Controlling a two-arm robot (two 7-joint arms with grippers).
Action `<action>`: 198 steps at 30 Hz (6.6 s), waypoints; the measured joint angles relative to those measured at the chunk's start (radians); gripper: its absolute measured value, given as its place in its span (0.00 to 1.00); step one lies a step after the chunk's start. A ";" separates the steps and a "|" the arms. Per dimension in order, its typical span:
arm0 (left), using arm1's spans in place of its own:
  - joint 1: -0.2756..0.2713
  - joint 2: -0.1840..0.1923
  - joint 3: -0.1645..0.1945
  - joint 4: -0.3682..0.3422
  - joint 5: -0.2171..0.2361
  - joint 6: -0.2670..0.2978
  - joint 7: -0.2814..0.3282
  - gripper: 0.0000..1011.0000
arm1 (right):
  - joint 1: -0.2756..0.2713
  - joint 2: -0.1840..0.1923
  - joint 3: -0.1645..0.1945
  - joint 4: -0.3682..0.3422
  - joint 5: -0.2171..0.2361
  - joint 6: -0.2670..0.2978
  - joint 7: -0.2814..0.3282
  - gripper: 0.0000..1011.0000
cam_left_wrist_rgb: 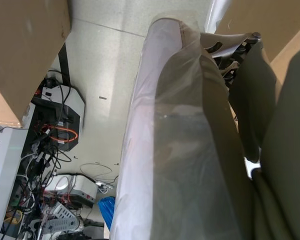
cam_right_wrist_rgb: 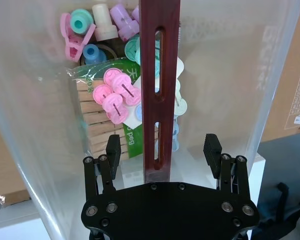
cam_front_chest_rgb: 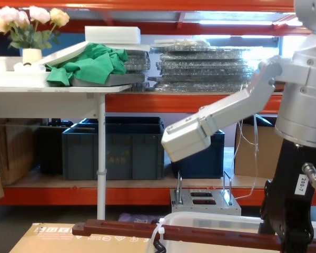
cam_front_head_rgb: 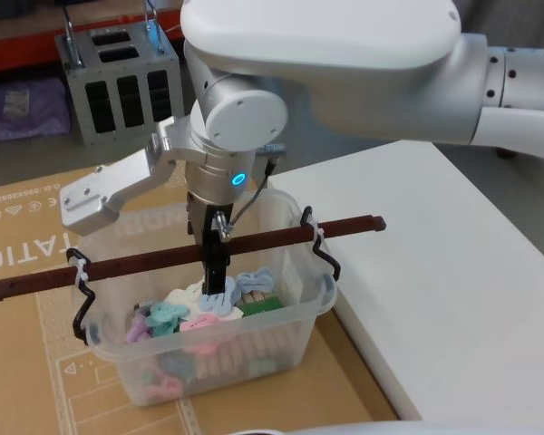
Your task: Use one hand to grasp the basket and place it at the designated location.
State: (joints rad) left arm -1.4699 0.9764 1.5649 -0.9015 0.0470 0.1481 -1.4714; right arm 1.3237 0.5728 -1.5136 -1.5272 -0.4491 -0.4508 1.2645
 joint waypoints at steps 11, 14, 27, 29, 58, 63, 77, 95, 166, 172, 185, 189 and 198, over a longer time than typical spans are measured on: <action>0.000 0.000 0.000 0.000 0.000 0.000 0.000 0.00 | -0.008 -0.011 -0.015 0.026 -0.017 0.008 0.004 0.99; 0.000 0.000 0.000 0.000 0.000 0.000 0.000 0.00 | -0.009 -0.013 -0.018 0.033 -0.019 0.008 0.005 0.99; 0.000 0.000 0.000 0.000 0.000 0.000 0.000 0.00 | -0.020 -0.012 -0.023 0.068 -0.020 0.014 0.012 0.99; 0.000 0.000 0.000 0.000 0.000 0.000 0.000 0.00 | -0.022 -0.013 -0.024 0.071 -0.020 0.015 0.014 0.97; 0.000 0.000 0.000 0.000 0.000 0.000 0.000 0.00 | -0.034 0.008 -0.004 0.062 -0.011 0.019 0.012 0.29; 0.000 0.000 0.000 0.000 0.000 0.000 0.000 0.00 | -0.034 0.007 0.002 0.065 0.002 0.016 0.013 0.26; 0.000 0.000 0.000 0.000 0.000 0.000 0.000 0.00 | -0.032 0.015 0.029 0.060 0.055 0.018 0.017 0.06; 0.000 0.000 0.000 0.000 0.000 0.000 0.000 0.00 | -0.019 0.048 0.084 0.054 0.141 0.018 0.024 0.00; 0.000 0.000 0.000 0.000 0.000 0.000 0.000 0.00 | -0.028 0.316 0.350 0.267 0.333 0.253 0.132 0.00; 0.000 0.000 0.000 0.000 0.000 0.000 0.000 0.00 | -0.052 0.367 0.366 0.290 0.333 0.307 0.137 0.00; 0.000 0.000 0.000 0.000 0.000 0.000 0.000 0.00 | -0.090 0.419 0.396 0.309 0.341 0.367 0.142 0.00; 0.000 0.000 0.000 0.000 0.000 0.000 0.000 0.00 | -0.095 0.420 0.403 0.310 0.340 0.370 0.145 0.00; 0.000 0.000 0.000 0.000 0.000 0.000 0.000 0.00 | -0.112 0.426 0.421 0.309 0.339 0.383 0.150 0.00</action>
State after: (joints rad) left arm -1.4699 0.9764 1.5649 -0.9015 0.0470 0.1481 -1.4714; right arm 1.2115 0.9984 -1.0924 -1.2177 -0.1104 -0.0676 1.4150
